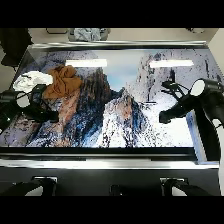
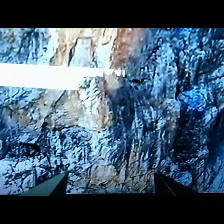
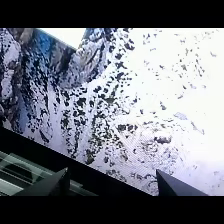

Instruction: Fold the shirts.

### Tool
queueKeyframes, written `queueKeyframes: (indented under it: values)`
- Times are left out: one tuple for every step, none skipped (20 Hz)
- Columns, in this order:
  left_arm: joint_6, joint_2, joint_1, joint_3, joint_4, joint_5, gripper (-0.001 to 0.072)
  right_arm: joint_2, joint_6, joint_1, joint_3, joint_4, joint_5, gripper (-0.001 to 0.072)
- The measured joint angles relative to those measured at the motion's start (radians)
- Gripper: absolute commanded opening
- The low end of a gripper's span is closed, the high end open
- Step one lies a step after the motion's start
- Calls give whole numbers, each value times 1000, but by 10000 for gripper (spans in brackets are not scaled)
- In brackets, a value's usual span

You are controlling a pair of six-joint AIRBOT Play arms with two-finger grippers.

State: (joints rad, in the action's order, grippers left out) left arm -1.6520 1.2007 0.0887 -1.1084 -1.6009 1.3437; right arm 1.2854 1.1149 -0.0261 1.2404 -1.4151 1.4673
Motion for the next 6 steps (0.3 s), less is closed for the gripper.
queueKeyframes:
  values:
    - [0, 0, 0, 2, 0, -1, 624, 0, 0, 2, -1, 0, 0, 634]
    - [1, -1, 0, 3, 0, 0, 624, 0, 0, 2, -2, 0, 1, 634]
    - [2, -1, 0, 4, 1, -2, 624, 0, 0, 3, -2, 0, 1, 634]
    - [2, -1, 0, 5, 1, -1, 624, 0, 0, 4, -3, 0, 2, 634]
    - [2, -1, 0, 5, 2, -2, 624, 0, 0, 4, -3, -1, 2, 634]
    - [2, -1, 0, 5, 2, -2, 624, 0, 0, 4, -3, -1, 2, 634]
